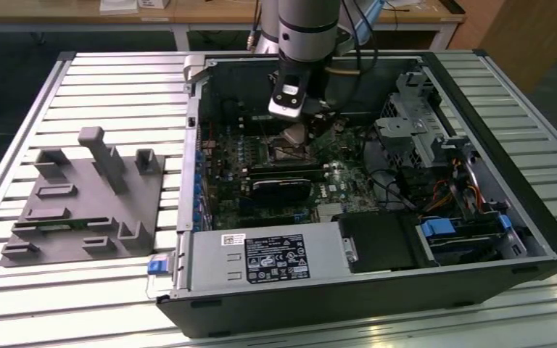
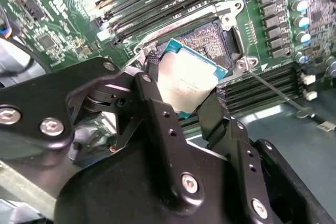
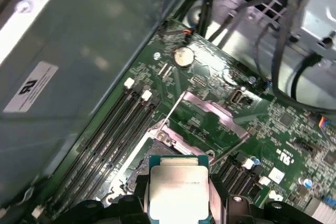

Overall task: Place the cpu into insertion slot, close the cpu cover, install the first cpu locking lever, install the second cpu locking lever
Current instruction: 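Place the cpu into insertion slot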

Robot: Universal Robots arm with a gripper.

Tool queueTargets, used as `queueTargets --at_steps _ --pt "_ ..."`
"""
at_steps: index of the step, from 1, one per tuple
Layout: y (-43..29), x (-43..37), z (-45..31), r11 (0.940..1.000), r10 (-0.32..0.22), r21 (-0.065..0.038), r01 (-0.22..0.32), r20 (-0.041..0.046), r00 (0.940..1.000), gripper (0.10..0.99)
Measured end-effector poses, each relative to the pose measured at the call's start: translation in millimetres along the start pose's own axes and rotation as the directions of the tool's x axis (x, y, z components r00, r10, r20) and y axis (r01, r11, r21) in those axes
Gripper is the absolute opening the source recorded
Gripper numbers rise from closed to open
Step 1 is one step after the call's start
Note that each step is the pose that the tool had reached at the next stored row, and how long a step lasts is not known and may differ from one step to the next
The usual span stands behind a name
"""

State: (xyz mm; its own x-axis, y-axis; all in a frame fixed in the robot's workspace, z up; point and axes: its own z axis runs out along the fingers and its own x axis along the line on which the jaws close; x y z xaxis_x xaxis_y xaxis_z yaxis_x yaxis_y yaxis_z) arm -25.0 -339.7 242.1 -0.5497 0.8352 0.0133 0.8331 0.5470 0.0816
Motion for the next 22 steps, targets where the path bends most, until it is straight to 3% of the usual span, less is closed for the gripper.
queueTargets --at_steps 6,11,16,22 --pt "0.0 0.0 0.4 0.9955 0.095 -0.002 -0.095 0.0078 0.9955 0.541" --pt "-0.1 0.0 0.9 0.9853 0.171 -0.003 -0.171 0.0138 0.9852 0.541" --pt "-0.1 0.0 1.2 0.9678 0.252 -0.006 -0.252 0.0203 0.9675 0.541" --pt "-0.1 0.0 1.7 0.9382 0.346 -0.010 -0.346 0.0276 0.9378 0.541"
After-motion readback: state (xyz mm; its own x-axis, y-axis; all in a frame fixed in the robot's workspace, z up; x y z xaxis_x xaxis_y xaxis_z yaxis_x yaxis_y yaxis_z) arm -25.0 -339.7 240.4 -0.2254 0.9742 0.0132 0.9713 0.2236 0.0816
